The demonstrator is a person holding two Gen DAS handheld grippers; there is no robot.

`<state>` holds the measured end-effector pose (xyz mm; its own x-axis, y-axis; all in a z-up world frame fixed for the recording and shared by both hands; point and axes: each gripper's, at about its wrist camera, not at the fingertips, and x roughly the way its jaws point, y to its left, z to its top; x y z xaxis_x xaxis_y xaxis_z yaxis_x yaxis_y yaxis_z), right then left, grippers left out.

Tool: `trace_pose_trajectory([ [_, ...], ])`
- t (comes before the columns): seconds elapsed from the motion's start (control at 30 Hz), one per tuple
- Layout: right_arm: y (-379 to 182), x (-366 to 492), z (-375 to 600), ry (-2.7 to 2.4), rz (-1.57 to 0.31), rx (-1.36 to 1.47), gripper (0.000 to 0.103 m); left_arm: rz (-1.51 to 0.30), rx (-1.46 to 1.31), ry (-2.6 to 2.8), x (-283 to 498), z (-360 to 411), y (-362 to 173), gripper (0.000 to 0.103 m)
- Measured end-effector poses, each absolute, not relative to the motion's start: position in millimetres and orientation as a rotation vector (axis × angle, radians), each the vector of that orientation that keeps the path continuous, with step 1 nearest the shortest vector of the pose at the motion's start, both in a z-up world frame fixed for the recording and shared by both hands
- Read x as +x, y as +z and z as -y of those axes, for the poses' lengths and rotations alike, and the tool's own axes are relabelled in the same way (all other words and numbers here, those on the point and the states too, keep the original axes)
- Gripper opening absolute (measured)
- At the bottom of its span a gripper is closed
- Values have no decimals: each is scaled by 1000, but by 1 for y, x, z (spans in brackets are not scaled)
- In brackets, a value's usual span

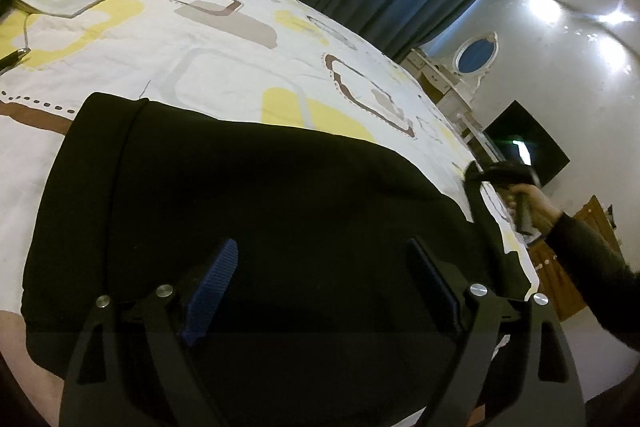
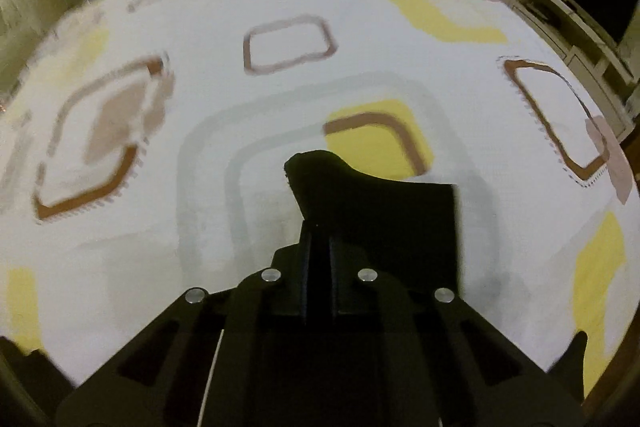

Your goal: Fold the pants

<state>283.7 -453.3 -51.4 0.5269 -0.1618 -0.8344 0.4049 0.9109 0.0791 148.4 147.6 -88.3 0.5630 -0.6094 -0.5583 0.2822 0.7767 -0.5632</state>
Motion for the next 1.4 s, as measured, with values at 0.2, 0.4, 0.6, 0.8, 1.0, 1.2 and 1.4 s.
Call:
trace_pose_trajectory([
  [0.2, -4, 188, 498, -322, -783, 386, 7, -825, -412, -500, 142, -136, -80, 85],
  [0.4, 7, 70, 555, -374, -646, 500, 7, -810, -323, -582, 122, -92, -56, 85],
  [0.6, -36, -16, 591, -421, -636, 654, 7, -813, -266, -759, 99, -22, -38, 85],
  [0.8, -97, -61, 610, -435, -644, 851, 7, -866, -295, -891, 86, 35, -43, 85],
  [1.0, -131, -68, 620, -446, -633, 955, 7, -956, -368, -946, 78, 70, -63, 85],
  [1.2, -127, -88, 606, -480, -568, 1010, 26, -1030, -597, -937, 71, 87, -82, 85],
  [1.4, -119, -102, 568, -398, -529, 1031, 38, -1101, -857, -863, 58, 91, -101, 85],
])
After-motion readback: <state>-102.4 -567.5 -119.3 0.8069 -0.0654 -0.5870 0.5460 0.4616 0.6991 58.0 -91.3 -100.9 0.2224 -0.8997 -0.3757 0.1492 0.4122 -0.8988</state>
